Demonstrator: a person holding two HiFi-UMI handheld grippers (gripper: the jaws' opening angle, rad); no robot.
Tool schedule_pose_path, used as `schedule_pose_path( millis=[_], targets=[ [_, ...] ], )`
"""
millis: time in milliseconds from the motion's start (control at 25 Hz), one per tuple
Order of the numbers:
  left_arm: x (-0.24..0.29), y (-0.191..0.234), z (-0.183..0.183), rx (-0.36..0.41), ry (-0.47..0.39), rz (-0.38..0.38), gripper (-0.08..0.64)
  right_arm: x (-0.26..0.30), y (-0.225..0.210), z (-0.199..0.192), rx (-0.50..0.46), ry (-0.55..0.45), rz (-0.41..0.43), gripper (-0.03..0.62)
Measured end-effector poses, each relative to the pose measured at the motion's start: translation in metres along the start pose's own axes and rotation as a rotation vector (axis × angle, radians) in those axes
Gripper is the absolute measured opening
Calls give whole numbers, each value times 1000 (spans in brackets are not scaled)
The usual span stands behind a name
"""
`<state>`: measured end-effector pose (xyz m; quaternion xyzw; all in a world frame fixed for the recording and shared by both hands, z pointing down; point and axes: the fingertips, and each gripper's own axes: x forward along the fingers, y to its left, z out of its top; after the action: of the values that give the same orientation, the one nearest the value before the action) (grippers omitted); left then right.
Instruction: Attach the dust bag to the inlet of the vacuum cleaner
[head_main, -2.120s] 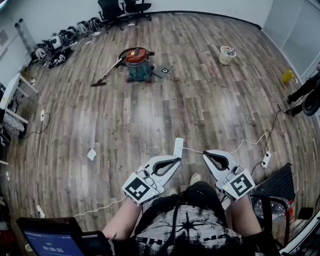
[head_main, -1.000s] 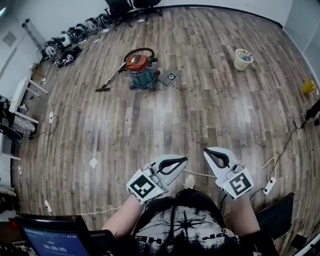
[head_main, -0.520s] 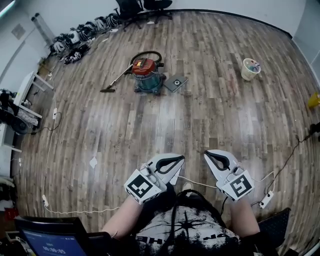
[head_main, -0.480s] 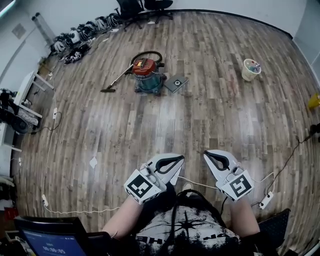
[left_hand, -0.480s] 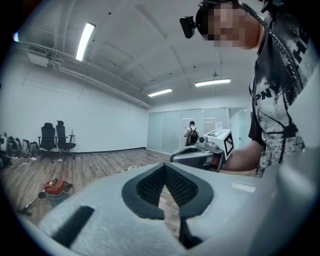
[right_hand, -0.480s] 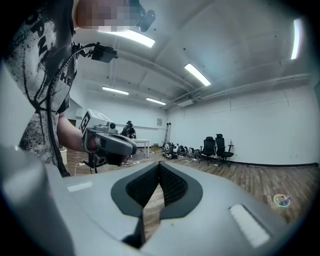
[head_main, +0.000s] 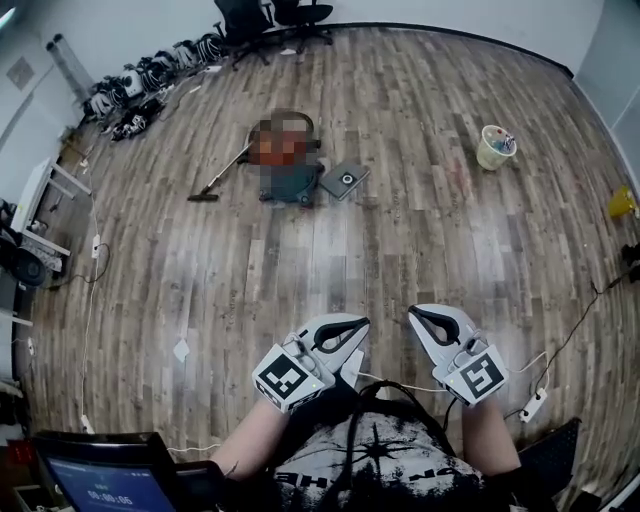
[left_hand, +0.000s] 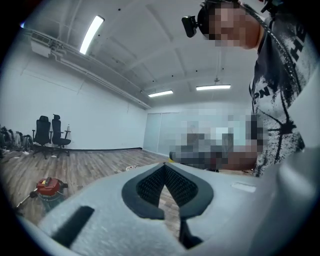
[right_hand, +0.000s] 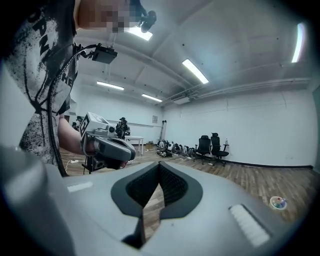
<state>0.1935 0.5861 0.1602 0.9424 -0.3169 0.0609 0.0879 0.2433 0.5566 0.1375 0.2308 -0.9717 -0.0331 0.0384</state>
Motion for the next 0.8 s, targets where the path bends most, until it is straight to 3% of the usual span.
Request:
schedule_pose_path(
  millis=[360, 560, 800],
  targets=[
    [-6, 135, 28, 31, 18, -119, 2, 126, -62, 15, 45, 24, -121, 5],
    [-15, 194, 30, 107, 5, -164, 2, 176, -82, 6, 46, 80, -159, 5],
    [-20, 237, 32, 37, -10, -169, 2, 219, -94, 15, 14, 63, -171, 5]
  ],
)
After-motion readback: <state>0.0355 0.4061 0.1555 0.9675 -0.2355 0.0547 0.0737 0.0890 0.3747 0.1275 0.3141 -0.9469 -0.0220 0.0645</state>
